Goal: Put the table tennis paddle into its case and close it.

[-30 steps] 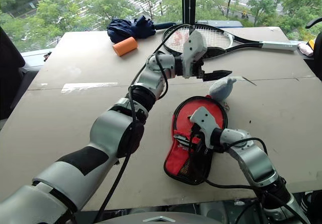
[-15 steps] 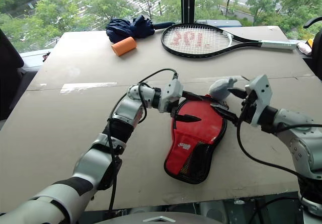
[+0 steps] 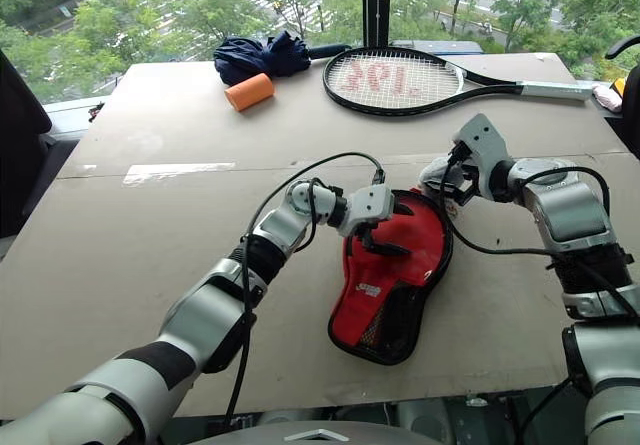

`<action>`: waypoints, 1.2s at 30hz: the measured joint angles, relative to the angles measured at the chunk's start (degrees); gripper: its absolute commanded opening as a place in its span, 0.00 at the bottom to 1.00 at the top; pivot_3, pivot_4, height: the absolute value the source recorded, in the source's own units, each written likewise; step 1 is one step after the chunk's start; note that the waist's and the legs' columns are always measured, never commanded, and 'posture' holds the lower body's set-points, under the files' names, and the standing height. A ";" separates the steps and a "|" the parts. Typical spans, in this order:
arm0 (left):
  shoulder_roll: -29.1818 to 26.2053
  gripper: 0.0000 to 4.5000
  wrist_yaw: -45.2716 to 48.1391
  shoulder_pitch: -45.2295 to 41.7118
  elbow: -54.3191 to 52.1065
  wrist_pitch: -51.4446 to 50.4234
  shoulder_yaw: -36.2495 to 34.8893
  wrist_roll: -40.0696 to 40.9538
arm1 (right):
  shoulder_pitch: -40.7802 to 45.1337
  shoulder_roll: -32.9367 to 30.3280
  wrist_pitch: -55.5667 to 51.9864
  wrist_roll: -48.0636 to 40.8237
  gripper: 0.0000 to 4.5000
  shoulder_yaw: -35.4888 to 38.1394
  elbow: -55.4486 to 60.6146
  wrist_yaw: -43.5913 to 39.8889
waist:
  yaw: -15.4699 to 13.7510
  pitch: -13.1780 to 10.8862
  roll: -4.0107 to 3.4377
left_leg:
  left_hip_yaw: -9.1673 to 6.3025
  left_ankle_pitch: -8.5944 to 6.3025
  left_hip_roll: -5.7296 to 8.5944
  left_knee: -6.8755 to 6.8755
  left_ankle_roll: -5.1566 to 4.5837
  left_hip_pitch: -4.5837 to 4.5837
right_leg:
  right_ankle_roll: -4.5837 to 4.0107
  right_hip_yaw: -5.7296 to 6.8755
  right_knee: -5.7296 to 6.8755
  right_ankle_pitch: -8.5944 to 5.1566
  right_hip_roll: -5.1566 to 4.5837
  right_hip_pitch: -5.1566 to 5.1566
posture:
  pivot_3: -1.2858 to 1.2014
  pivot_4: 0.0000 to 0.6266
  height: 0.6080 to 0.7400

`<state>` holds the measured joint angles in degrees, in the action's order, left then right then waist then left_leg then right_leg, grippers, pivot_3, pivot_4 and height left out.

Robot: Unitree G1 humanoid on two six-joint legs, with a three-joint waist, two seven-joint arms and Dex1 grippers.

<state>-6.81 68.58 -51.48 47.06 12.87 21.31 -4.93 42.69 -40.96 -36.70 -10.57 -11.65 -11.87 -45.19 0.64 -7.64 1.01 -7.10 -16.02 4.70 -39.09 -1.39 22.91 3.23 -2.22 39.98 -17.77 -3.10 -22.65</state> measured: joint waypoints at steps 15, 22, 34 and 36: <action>0.89 0.89 -2.56 0.94 -0.42 -0.28 0.16 -0.05 | 4.76 -4.49 -1.70 6.44 0.02 -1.89 -6.44 -8.28 | -0.62 0.02 -0.02 | -0.06 0.00 0.02 -0.04 0.00 0.03 | 0.00 0.03 -0.02 0.00 -0.05 0.02 | 0.52 0.24 1.00; 1.44 0.89 -4.26 1.22 -1.73 -2.33 1.48 -0.09 | -7.67 -13.11 -16.11 -1.33 0.02 10.72 12.21 -9.56 | -1.66 0.07 -0.06 | -0.14 -0.02 0.03 -0.05 -0.03 0.03 | 0.01 0.08 -0.07 0.01 -0.07 0.15 | 0.52 0.24 1.00; 1.05 0.89 -7.05 2.95 -5.84 -6.27 3.06 -0.19 | -35.15 -13.98 -42.74 -17.14 0.02 35.19 44.64 -7.87 | -2.03 0.27 -0.18 | -0.33 -0.18 0.03 -0.08 -0.29 -0.20 | 0.02 0.30 -0.18 0.01 -0.09 0.51 | 0.52 0.24 1.00; 0.93 0.89 -7.22 3.13 -5.99 -6.31 3.27 -0.19 | -38.11 -11.90 -45.36 -19.49 0.02 37.75 47.70 -7.68 | -2.02 0.39 -0.15 | -0.39 -0.18 0.02 -0.07 -0.30 -0.21 | 0.02 0.37 -0.19 0.01 -0.08 0.54 | 0.52 0.24 1.00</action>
<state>-5.88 61.36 -48.35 41.07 6.56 24.58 -5.13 4.58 -52.86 -82.07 -30.06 26.10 35.83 -52.87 -1.38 -7.25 0.86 -7.49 -16.20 4.72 -39.16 -1.70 22.70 3.25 -1.84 39.80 -17.76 -3.18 -22.11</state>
